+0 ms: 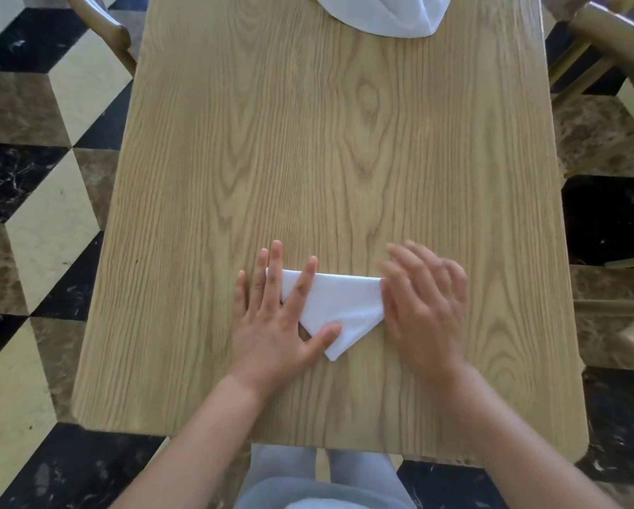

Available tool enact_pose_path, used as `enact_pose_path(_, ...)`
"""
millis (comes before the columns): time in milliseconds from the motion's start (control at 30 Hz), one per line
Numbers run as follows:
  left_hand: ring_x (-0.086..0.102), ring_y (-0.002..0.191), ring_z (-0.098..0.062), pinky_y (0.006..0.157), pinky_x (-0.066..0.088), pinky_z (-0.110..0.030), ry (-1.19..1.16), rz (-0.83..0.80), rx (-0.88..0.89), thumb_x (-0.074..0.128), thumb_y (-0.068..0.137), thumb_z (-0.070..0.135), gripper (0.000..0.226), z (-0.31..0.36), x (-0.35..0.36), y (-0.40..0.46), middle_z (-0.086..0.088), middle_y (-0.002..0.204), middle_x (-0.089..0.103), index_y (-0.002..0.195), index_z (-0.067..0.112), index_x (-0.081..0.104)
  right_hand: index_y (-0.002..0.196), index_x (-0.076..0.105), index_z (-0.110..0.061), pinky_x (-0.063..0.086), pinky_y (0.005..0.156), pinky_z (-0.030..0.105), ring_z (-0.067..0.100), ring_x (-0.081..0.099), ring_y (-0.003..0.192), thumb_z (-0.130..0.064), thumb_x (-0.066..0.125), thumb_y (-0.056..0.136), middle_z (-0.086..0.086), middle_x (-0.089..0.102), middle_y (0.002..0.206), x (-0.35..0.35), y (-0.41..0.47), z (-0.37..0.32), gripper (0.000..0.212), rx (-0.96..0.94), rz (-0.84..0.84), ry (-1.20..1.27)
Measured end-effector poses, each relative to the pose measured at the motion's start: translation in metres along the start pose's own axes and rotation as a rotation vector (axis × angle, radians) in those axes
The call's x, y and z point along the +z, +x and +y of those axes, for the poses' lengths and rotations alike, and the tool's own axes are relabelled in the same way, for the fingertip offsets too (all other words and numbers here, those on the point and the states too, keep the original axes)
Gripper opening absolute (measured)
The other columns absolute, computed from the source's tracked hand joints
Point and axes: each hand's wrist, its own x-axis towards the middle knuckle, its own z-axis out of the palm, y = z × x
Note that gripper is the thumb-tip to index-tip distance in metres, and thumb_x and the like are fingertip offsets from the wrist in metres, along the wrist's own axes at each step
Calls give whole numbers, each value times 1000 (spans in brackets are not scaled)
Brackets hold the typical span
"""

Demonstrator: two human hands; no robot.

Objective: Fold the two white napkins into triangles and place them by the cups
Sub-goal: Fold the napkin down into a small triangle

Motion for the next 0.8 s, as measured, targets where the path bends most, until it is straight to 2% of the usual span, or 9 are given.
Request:
enact_pose_path(33, -8, 146, -24, 116, -3, -48, -8, -5, -7, 32, 79, 76, 85, 1, 0, 0, -11, 158, -9, 149, 35, 7, 115, 61, -12, 35, 99, 48, 30, 51, 123, -14, 48, 94, 8, 59, 128, 3, -2, -14, 25, -49, -52, 2)
enact_pose_path(100, -8, 146, -23, 116, -2, -49, -13, -13, -33, 32, 79, 75, 85, 5, 0, -1, -11, 158, -9, 149, 35, 5, 135, 48, -12, 24, 109, 50, 26, 34, 137, -21, 40, 97, 7, 43, 144, 8, -6, -35, 40, -113, -253, 3)
enact_pose_path(167, -7, 146, -23, 116, 0, -50, -10, -18, -52, 31, 79, 75, 85, 6, -1, 0, -11, 158, -8, 149, 35, 4, 141, 38, -11, 21, 112, 44, 22, 27, 140, -30, 32, 97, 7, 35, 149, 9, -9, -35, 49, -86, -424, -46)
enact_pose_path(233, -5, 146, -23, 116, 1, -51, -12, -18, -52, 32, 77, 76, 87, 4, -1, 0, -11, 158, -5, 148, 34, 6, 144, 31, -11, 17, 113, 42, 21, 23, 141, -39, 28, 95, 7, 29, 152, 7, -11, -19, 57, -53, -514, -112)
enact_pose_path(367, -2, 146, -23, 115, 3, -52, -36, -24, -26, 35, 72, 80, 95, 3, -3, 0, -10, 158, 0, 149, 30, 12, 147, 23, -10, 13, 115, 43, 17, 15, 143, -53, 28, 92, 3, 17, 155, -2, -15, 7, 69, 49, -563, -129)
enact_pose_path(567, -2, 146, -22, 116, 6, -51, -59, -27, 14, 33, 70, 85, 105, -5, -4, -10, -10, 158, -6, 151, 22, 9, 149, 11, -13, 8, 116, 43, 16, 4, 145, -54, 26, 92, 1, 5, 157, -3, -17, 5, 72, 76, -583, -114)
enact_pose_path(700, 0, 146, -21, 116, 6, -50, -35, -40, 20, 31, 70, 86, 107, -6, -3, -11, -10, 158, -1, 151, 20, 7, 149, 10, -12, 3, 116, 48, 17, 3, 145, -50, 26, 93, 3, 3, 158, -8, -16, -4, 70, 113, -540, -152)
enact_pose_path(800, 3, 146, -22, 116, 5, -49, -10, -42, 15, 33, 71, 85, 107, -6, -3, -10, -13, 158, 3, 151, 19, 7, 149, 16, -18, 5, 115, 51, 22, 10, 145, -37, 33, 95, 6, 8, 157, -9, -18, -22, 59, 45, -429, -110)
